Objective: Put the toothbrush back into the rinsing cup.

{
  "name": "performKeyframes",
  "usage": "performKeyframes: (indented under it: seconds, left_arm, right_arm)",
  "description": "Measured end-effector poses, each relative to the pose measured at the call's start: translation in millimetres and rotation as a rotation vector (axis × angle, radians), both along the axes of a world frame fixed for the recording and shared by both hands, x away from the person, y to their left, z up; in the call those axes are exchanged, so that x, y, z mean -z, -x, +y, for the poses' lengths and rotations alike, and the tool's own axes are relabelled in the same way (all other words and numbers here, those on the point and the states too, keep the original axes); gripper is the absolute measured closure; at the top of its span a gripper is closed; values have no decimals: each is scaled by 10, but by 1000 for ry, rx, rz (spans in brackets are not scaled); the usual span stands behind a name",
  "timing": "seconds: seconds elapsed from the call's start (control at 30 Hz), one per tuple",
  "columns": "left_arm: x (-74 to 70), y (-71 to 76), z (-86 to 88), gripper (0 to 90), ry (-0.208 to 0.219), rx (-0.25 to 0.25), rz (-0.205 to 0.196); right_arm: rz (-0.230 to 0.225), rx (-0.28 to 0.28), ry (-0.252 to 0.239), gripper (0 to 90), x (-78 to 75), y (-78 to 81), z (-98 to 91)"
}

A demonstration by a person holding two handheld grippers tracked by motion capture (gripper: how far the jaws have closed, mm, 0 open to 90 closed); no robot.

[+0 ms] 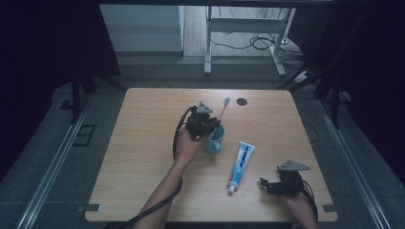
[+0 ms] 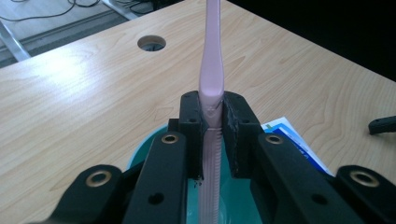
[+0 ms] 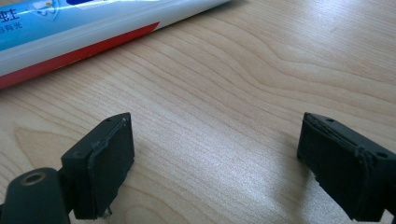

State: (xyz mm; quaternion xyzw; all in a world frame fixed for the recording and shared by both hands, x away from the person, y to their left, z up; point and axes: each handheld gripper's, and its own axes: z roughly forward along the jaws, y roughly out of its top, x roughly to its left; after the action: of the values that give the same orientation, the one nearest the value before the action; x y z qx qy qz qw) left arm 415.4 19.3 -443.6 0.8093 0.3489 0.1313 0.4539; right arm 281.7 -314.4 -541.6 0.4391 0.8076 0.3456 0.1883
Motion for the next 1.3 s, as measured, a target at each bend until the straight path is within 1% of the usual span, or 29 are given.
performKeyframes:
  seconds: [0.23,0.43,0.53,0.73,0.77,0.87,1.0,1.13,1.27,1.3]
  left_arm:
    - [83,6,-21,790,-6,-10,11]
    - [151,10,-39,788,-26,-14,18]
    - [185,15,-47,788,-44,-15,20]
    - [244,13,-58,786,-56,-14,32]
    - [248,10,-57,786,-64,-12,34]
    - [265,7,-67,783,-66,-11,40]
    - [280,2,-84,780,-79,-9,52]
    - [307,-3,-105,776,-107,1,66]
    - [316,-7,-106,772,-106,-2,75]
    - [316,-9,-107,766,-112,-2,78]
  right_arm:
    - [0,0,0,105,0,0,0]
    - [0,0,0,105,0,0,0]
    - [0,0,0,105,0,0,0]
    - [0,0,0,105,0,0,0]
    - [0,0,0,105,0,0,0]
    - [0,0,0,105,0,0,0]
    - [0,0,0,105,0,0,0]
    - [0,0,0,105,0,0,0]
    - [0,0,0,104,0,0,0]
    - [0,0,0,105,0,0,0]
